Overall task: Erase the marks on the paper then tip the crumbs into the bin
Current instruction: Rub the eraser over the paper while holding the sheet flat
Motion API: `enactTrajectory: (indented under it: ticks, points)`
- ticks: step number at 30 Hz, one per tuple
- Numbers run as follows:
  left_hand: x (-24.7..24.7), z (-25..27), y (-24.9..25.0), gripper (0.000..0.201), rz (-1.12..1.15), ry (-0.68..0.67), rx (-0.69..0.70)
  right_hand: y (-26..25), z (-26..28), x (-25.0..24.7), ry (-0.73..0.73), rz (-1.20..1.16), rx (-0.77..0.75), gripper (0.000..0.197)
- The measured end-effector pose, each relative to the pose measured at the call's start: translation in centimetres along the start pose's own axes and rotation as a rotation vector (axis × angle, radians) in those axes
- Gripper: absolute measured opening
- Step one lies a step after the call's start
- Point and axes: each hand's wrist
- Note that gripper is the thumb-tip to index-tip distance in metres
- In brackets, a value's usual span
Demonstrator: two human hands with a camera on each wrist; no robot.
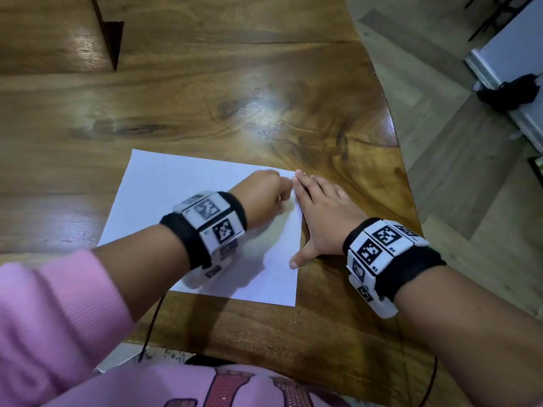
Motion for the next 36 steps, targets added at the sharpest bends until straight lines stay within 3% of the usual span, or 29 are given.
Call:
enactTrajectory:
  ticks: [6, 8, 11, 13, 18, 23, 25, 28, 36]
  points:
    - [1.8, 6.8, -0.3, 0.008, 0.008, -0.286, 0.194, 0.0, -0.1, 0.1, -0.005, -0.034, 0.002, 0.148]
    - [1.3, 5.3, -0.2, 0.007, 0.021, -0.225, 0.180, 0.0, -0.1, 0.0, -0.005, -0.037, 0.005, 0.148]
    - [0.7, 2.0, -0.1, 0.007, 0.049, -0.010, 0.048, 0.0, -0.1, 0.1, -0.005, -0.023, 0.008, 0.147]
    - [1.0, 2.1, -0.2, 0.005, 0.062, -0.009, 0.037, -0.1, -0.1, 0.1, -0.011, -0.015, 0.007, 0.147]
    - [1.8, 5.7, -0.7, 0.007, 0.054, -0.312, 0.165, 0.1, -0.1, 0.2, -0.021, -0.033, 0.013, 0.149]
    - [0.5, 3.2, -1.0, 0.007, 0.047, 0.024, 0.013, -0.1, -0.1, 0.2, -0.013, -0.023, 0.016, 0.147]
    - [0.4, 3.8, -1.2, 0.004, 0.049, -0.031, 0.033, -0.1, -0.1, 0.1, -0.017, -0.020, 0.016, 0.147]
    - [1.0, 5.6, -1.1, 0.017, 0.027, -0.108, 0.086, 0.0, 0.0, 0.2, -0.016, -0.030, 0.008, 0.145]
    - [1.6, 6.4, -0.6, 0.008, -0.039, -0.053, 0.046, -0.4, 1.1, 0.8, -0.017, -0.070, -0.050, 0.131]
Point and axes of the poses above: each hand's wrist, its own z-axis away from the middle knuckle, its own x-axis out of the palm, y = z × x, and after that the axes turned 8 degrees about x, right-handed
